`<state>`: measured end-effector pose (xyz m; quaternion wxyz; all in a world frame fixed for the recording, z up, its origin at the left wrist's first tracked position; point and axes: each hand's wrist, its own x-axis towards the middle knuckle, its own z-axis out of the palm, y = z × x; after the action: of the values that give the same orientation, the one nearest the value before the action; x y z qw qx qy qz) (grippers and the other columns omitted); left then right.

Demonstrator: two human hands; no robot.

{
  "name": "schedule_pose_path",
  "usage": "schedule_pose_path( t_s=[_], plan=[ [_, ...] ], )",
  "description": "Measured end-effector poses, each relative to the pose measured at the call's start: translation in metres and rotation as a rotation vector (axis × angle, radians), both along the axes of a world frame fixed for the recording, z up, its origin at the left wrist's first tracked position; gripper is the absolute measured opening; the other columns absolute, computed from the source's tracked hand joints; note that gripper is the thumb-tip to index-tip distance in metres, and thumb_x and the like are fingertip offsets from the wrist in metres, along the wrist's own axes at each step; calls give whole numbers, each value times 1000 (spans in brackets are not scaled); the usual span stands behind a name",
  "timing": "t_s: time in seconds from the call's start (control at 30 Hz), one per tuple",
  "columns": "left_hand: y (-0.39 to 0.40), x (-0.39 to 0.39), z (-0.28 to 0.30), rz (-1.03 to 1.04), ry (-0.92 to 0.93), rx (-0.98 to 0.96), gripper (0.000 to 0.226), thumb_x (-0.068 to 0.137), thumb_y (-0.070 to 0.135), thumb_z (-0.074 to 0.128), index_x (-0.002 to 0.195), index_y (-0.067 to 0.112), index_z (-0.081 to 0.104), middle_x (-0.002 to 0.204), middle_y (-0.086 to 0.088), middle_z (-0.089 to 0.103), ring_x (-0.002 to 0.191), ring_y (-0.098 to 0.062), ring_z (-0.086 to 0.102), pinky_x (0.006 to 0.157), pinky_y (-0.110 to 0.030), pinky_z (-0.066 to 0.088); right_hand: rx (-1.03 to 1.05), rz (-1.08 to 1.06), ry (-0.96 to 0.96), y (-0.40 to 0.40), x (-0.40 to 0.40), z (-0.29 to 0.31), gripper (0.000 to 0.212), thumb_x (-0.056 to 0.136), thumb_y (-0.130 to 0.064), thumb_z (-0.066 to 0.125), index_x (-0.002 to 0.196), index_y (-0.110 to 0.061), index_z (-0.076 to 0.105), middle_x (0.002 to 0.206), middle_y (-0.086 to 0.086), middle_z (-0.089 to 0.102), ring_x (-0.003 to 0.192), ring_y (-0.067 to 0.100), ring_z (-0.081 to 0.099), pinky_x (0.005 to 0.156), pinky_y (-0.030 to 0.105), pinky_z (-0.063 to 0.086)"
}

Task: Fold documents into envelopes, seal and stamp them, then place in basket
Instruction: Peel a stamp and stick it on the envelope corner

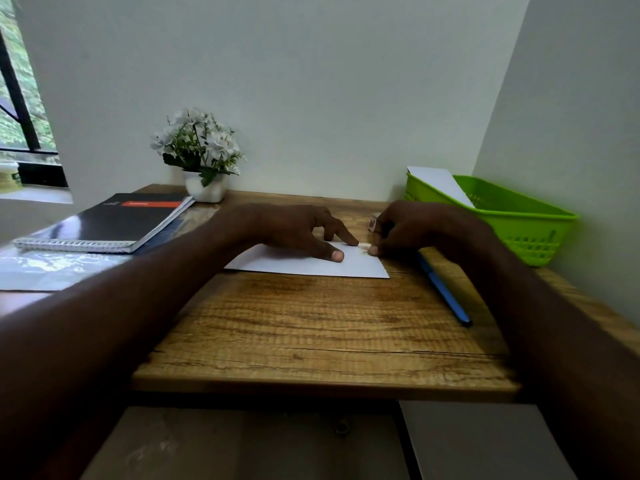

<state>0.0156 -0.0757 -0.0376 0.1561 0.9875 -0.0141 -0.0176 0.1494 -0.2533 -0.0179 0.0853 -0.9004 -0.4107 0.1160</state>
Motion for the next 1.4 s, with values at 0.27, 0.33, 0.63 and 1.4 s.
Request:
schedule_pose_path(
  t_s=[0.27,0.33,0.63,1.4],
  plan=[
    [1,2,0,-10,-12,6,50,97,47,63,146,44,50,121,9,53,90,8,47,74,-9,31,160,-121,39,1,2,-5,20,96,-27,71,96,-7,72,87,10,74,70,19,69,64,30,58],
    [2,1,1,-13,1,22,51,97,49,62,147,50,48,120,12,52,91,9,46,76,-9,31,183,-136,-73,6,3,-11,33,88,-40,78,93,-8,72,86,8,72,77,20,68,68,32,58],
    [2,4,-1,-23,0,18,46,97,47,63,142,48,54,126,5,52,89,11,44,76,-10,30,225,-173,-169,9,7,-18,18,90,-23,71,96,-6,72,86,11,70,72,19,65,56,24,48],
    [4,2,-1,-5,-47,-27,36,93,49,70,126,37,62,128,10,57,88,3,48,72,-18,35,184,-108,-99,3,6,-12,17,88,-27,79,87,-10,76,85,9,74,72,17,68,60,26,54]
  ],
)
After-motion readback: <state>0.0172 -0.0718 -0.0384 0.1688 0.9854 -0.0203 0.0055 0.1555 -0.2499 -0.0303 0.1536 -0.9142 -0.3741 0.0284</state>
